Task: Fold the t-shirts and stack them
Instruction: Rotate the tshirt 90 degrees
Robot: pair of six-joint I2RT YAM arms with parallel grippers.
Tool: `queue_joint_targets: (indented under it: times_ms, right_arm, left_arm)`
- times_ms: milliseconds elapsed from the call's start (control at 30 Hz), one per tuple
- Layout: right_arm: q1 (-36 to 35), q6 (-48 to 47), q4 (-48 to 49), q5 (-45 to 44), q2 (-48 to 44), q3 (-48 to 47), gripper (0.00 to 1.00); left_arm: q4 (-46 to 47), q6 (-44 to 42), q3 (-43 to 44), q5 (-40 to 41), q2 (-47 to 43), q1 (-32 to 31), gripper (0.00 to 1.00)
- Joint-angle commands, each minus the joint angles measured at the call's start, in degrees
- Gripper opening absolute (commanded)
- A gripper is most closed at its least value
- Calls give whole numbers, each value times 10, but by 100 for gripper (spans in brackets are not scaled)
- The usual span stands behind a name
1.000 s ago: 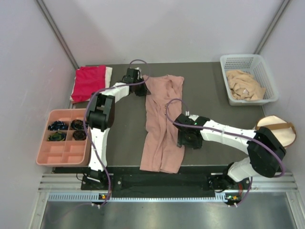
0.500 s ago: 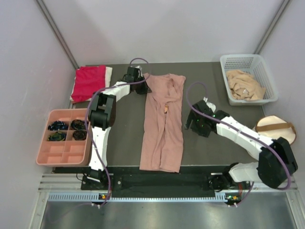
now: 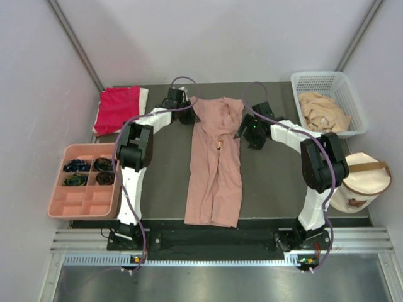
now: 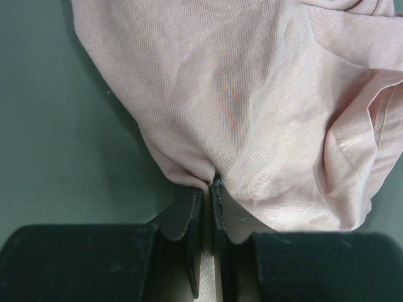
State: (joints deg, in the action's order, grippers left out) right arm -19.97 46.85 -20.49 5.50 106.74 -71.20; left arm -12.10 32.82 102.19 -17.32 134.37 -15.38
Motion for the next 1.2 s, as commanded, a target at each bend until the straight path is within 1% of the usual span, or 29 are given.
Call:
queue_joint_targets:
  times_ms: [0, 167, 367, 467, 500, 567, 600, 667, 700, 800, 1000, 1167]
  right_arm:
    - [19, -16, 24, 31, 35, -59, 77]
    - [37, -27, 14, 43, 95, -111, 77]
    - [50, -37, -8, 58, 151, -194, 77]
    - [54, -40, -14, 68, 177, -225, 70]
    - [55, -41, -16, 71, 185, -237, 62]
    - [56, -43, -17, 77, 200, -247, 49]
    - [56, -44, -17, 79, 204, -255, 40]
    - [57, -45, -16, 86, 219, -263, 30]
    - [56, -45, -16, 88, 223, -271, 20]
    - [57, -45, -18, 95, 244, -288, 0]
    - [64, -51, -19, 95, 263, -318, 0]
    - [77, -64, -52, 95, 291, -383, 0]
  left_arm:
    - [-31, -11, -28, 24, 13, 3, 13]
    - [-26, -4, -34, 20, 11, 3, 13]
    - [-24, 1, -38, 16, 11, 3, 13]
    - [-21, 4, -40, 12, 12, 3, 13]
    - [-21, 5, -41, 12, 12, 3, 13]
    - [-18, 7, -41, 9, 14, 3, 13]
    - [-17, 8, -40, 9, 16, 3, 13]
    - [-16, 10, -41, 6, 16, 3, 12]
    - [-15, 11, -41, 4, 17, 3, 12]
    - [-13, 13, -45, 1, 17, 3, 12]
    - [4, 23, -54, -4, 20, 3, 12]
    - [-11, 24, -3, -2, 46, 3, 11]
